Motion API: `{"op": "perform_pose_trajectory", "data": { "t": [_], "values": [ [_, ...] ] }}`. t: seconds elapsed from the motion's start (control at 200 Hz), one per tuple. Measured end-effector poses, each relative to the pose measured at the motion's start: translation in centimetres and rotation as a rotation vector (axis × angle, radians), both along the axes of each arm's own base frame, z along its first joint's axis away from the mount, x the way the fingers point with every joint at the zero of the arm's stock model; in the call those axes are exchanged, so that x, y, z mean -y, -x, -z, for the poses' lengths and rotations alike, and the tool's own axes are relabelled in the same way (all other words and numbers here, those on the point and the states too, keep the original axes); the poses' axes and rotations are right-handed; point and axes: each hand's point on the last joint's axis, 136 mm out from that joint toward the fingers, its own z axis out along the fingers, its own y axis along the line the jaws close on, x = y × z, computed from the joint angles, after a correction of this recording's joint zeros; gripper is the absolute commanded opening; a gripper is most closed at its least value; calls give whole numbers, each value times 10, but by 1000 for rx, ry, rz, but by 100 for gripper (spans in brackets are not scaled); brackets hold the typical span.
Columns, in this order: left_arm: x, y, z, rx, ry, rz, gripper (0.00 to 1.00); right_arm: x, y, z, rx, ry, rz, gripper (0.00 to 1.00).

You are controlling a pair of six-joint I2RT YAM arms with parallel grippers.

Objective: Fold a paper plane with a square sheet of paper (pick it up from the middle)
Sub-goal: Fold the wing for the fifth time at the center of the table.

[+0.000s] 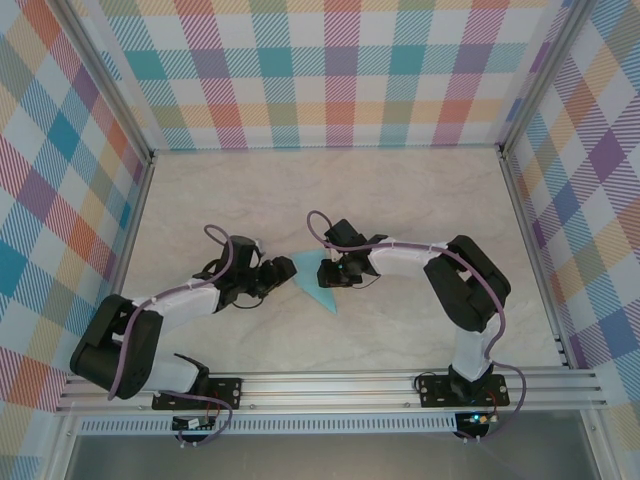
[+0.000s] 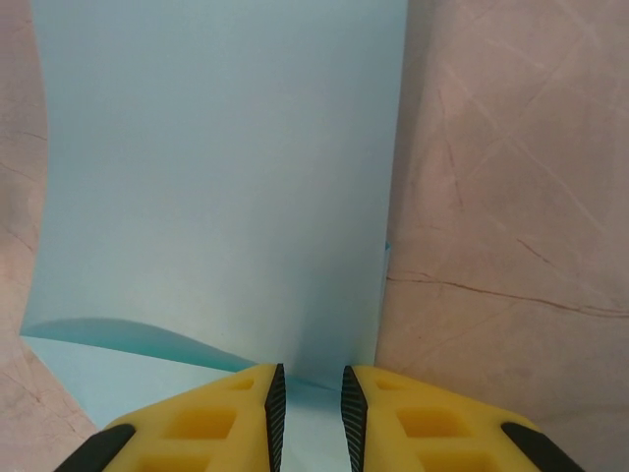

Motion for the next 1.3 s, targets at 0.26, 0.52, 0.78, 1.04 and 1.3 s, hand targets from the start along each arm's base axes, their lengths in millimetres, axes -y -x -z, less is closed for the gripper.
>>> {"op": "perform_pose_trajectory", "data": {
  "t": [0.26, 0.52, 0.78, 1.04, 1.3],
  "values": [
    [21, 10, 19, -50, 26, 26, 41, 0, 0, -1, -2, -21, 11, 26],
    [28, 8, 21, -51, 45, 22, 21, 0, 0, -3, 7, -42, 11, 28],
    [36, 10, 26, -74, 41, 20, 7, -2, -1, -26, 70, -79, -24, 32],
    [40, 5, 21, -60, -6, -11, 5, 11, 7, -60, 243, -142, -93, 46],
    [43, 0, 13, -60, -31, -45, 5, 15, 22, -45, 380, -110, -222, 53]
  ]
}}
